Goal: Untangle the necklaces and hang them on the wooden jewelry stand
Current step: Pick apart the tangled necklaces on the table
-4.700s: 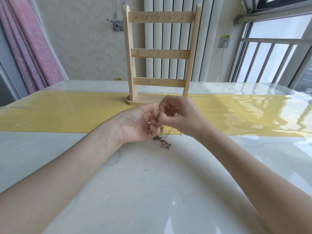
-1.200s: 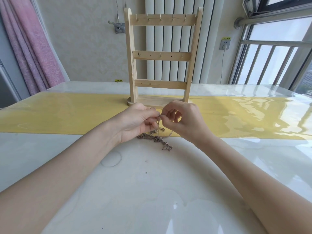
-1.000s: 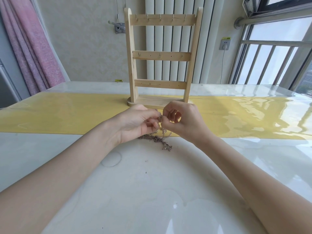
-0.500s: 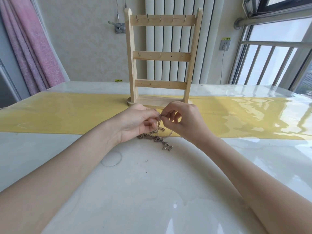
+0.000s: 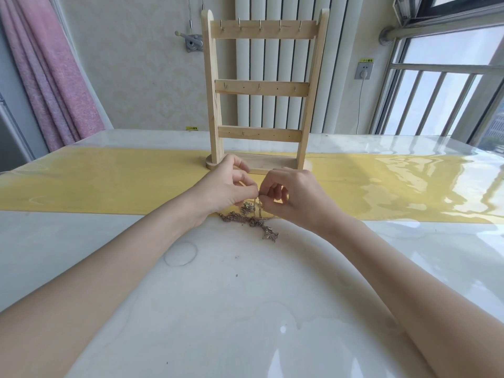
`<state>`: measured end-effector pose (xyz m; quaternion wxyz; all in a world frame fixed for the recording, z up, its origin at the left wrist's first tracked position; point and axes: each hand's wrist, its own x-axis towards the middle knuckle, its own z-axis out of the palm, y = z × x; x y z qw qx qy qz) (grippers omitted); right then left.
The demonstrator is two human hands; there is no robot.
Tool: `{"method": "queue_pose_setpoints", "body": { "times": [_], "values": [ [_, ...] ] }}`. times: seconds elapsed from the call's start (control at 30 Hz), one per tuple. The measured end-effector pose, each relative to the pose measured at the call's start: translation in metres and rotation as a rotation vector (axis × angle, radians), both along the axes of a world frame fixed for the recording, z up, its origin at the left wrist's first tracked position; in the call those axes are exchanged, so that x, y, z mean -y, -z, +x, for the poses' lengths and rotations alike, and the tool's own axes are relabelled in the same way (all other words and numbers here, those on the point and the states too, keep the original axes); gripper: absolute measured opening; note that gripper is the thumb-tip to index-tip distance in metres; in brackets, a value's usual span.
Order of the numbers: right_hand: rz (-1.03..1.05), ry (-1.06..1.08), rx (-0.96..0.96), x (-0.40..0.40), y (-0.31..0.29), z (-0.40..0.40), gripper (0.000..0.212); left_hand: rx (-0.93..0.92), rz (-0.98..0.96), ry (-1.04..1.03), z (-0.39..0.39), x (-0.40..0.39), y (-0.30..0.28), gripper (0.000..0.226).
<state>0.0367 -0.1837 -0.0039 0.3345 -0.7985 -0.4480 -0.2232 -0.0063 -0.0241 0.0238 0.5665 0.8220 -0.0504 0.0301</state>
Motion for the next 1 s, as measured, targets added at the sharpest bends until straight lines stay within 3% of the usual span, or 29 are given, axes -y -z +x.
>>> {"method": "queue_pose_setpoints", "body": {
  "times": [0.23,0.43,0.67,0.87,1.0],
  "values": [
    [-0.013,-0.009,0.023,-0.001,-0.001,-0.003,0.003,0.222,0.124,0.058,-0.001,0.002,0.002,0.042],
    [-0.020,0.019,0.086,0.000,-0.002,-0.003,0.002,0.208,0.090,0.092,0.000,0.000,0.003,0.042],
    [0.016,0.011,0.026,-0.002,0.000,-0.004,0.006,0.250,0.075,0.096,0.000,0.000,0.004,0.042],
    [0.175,0.030,-0.174,0.000,-0.007,-0.006,0.005,0.164,-0.227,0.069,0.002,-0.005,0.001,0.038],
    [0.229,0.031,-0.210,-0.002,-0.011,-0.008,0.006,0.093,-0.394,0.053,0.003,-0.003,0.001,0.034]
  ]
}}
